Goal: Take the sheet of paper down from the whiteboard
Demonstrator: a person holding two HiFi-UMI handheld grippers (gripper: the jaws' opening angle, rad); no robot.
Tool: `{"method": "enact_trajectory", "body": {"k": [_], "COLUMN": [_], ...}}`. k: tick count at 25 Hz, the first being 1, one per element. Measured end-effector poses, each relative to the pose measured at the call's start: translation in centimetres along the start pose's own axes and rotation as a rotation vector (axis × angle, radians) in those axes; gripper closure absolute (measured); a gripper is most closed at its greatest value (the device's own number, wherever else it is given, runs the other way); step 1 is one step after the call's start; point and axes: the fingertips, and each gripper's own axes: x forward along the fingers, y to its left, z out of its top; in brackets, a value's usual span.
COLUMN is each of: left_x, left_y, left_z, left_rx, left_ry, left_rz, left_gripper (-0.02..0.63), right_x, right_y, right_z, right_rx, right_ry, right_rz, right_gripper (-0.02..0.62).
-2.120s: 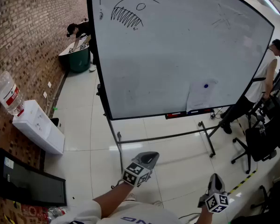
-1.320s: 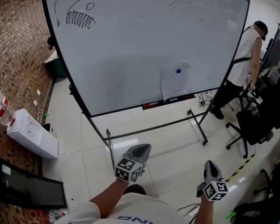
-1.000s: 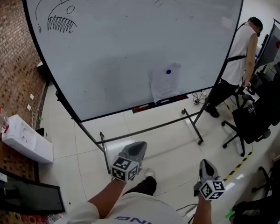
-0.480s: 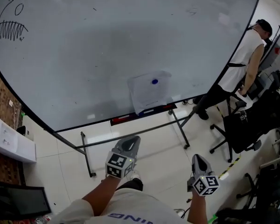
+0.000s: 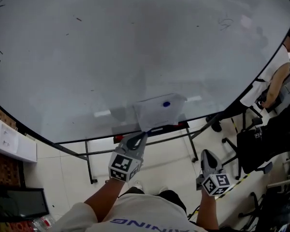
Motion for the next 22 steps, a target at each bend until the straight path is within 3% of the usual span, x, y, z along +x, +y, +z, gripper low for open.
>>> {"method": "enact_trajectory", "body": {"k": [5,13,22], "left_x": [1.1,2.9,7.3], "left_y": [1.9,2.4,0.5], "left_z": [0.2,2.9,5.0], "left_rx": [0.050,0.041,0.091], "left_ry": [0.014,-0.019,-0.031], "left_rz": [0.122,0.350,0.490], "left_gripper": [0.604,0.604,0.604], "right_x": [6.1,13.7,16.4], "right_y": [-0.1,1.5,2.0], "right_z": [2.2,8.3,11.2], "right_rx": [-0.049,-0.171,-0.225], "right_ry": [-0.014,-0.073,-0.108], "right_rz": [0.126,0.446,0.711], "right_gripper": [0.589,0.589,0.589]}}
